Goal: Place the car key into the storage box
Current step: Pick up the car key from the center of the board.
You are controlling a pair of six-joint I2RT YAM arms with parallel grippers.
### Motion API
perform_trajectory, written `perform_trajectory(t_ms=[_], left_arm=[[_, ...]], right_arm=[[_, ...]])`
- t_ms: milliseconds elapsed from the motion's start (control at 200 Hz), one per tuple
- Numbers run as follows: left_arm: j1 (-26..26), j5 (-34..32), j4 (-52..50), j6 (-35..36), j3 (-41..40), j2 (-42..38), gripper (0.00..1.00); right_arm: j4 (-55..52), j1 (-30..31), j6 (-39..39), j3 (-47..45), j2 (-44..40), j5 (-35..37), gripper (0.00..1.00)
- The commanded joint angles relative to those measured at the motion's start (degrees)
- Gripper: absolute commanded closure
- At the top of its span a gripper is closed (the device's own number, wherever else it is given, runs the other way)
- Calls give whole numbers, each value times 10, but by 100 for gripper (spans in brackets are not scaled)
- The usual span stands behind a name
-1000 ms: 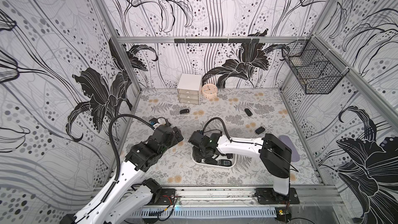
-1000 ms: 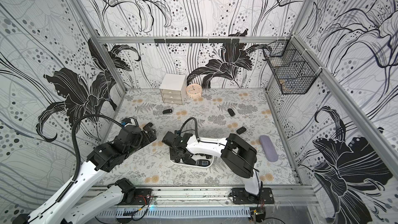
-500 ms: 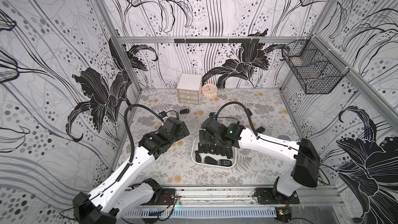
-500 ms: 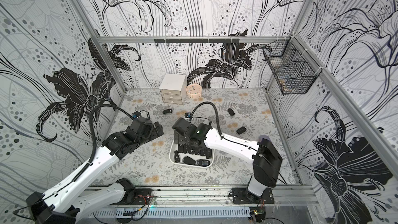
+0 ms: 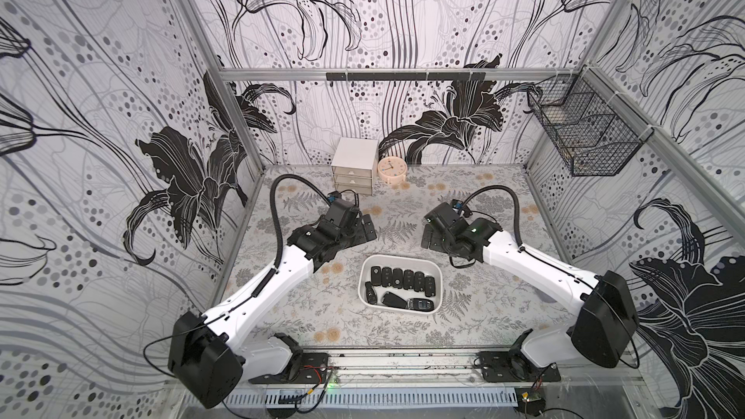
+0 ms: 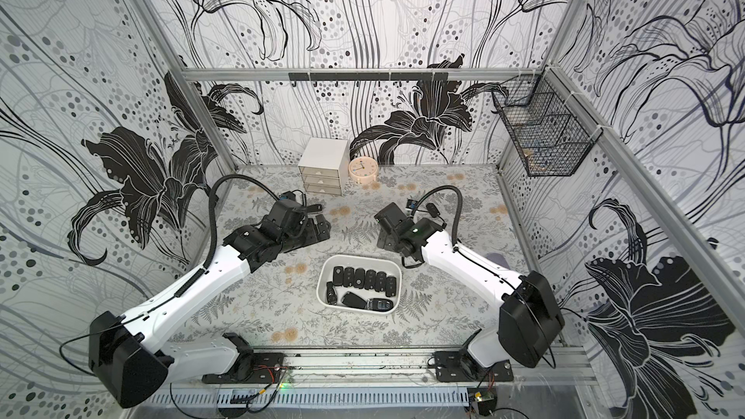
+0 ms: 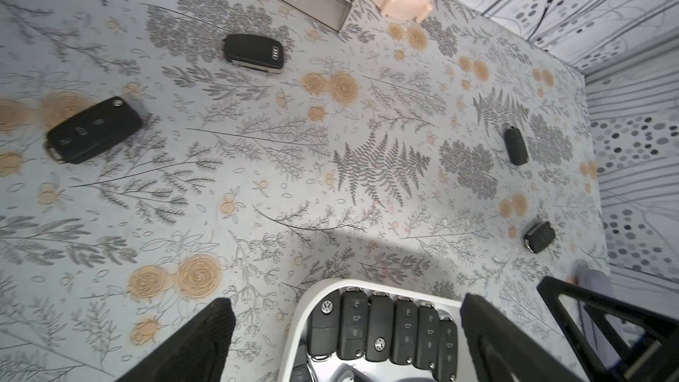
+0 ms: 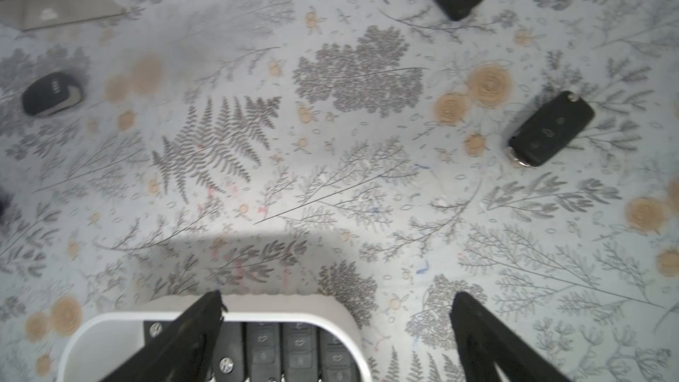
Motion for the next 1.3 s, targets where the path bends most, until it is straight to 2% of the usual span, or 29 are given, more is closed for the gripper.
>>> perform_trajectory(t_ms=[0,300,315,536,836,1082,1297], left_arm=[[2,52,54,35,33,25,1],[2,119,87,52,87,96,1],[2,124,88,53,90,100,1],[-2,139,75,72,132,143,1],[-2,163,74,94,148,161,1],[-1,165,65,103,155,171,1],[-1,171,65,111,159,173,1]], right_arm=[[-18,-50,8,-21,-11,-7,0],[9,-180,-25,-43,41,-61,4],[13,-185,-26,-45,43,-64,7],[37,-259,-45,-44,98,-97,16],[57,-296,-59,-24,171,-105,23],[61,-309,-64,10,208,-108,23],[61,-322,-77,27,231,-115,32]])
